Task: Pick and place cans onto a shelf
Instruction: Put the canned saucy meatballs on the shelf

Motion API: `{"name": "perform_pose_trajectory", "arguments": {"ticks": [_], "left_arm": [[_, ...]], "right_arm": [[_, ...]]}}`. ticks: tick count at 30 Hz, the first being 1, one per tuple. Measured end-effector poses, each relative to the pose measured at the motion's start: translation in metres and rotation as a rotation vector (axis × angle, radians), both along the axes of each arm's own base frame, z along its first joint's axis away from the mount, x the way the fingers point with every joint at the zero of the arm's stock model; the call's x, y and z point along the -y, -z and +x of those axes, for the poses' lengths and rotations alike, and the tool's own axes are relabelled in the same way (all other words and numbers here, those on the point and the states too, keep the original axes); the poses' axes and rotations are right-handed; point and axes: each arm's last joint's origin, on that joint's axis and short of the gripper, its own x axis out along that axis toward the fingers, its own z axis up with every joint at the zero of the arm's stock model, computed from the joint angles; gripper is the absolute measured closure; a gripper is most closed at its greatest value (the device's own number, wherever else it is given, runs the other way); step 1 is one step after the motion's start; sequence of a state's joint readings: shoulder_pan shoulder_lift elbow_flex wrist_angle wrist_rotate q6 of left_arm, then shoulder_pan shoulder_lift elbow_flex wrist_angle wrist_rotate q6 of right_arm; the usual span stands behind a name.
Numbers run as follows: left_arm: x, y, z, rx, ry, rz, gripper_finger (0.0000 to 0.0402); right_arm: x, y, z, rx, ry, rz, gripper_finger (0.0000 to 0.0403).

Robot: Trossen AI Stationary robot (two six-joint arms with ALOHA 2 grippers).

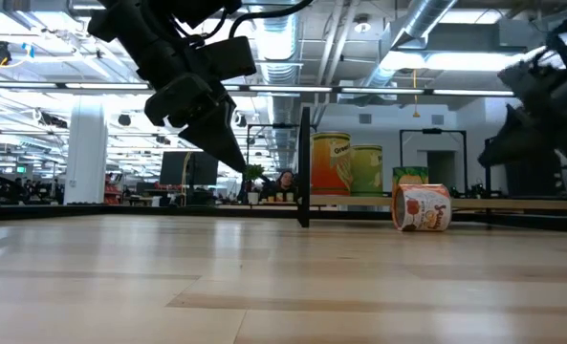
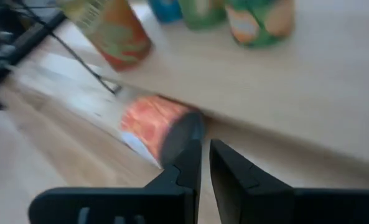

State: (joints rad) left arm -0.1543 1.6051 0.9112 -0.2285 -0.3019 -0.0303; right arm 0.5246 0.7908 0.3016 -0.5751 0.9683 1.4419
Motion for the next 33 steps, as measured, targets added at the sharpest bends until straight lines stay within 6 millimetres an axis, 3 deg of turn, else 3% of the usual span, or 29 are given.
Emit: {"name": "perform_pose_trajectory", "arguments": {"ticks": [10, 19, 23, 33], "left_arm": [[-0.011, 0.0, 0.002, 0.01, -0.048, -0.011, 0.0401], [-0.013, 0.0, 0.002, 0.013, -0.057, -0.023, 0.0401], [-0.013, 0.0, 0.001, 0.008, -0.069, -0.033, 0.0401], [-0.013, 0.0, 0.001, 0.01, -0.078, -0.041, 0.0401]], "right_arm": [[0.032, -0.039, -0.007, 0.11, -0.136, -0.092, 0.0344], [0.06, -0.004, 0.005, 0.174, -0.281, -0.005, 0.0344], [0.068, -0.003, 0.006, 0.254, -0.389, 0.042, 0.0344], [0.078, 0.008, 0.001, 0.178, -0.343, 0.151, 0.0344]]}}
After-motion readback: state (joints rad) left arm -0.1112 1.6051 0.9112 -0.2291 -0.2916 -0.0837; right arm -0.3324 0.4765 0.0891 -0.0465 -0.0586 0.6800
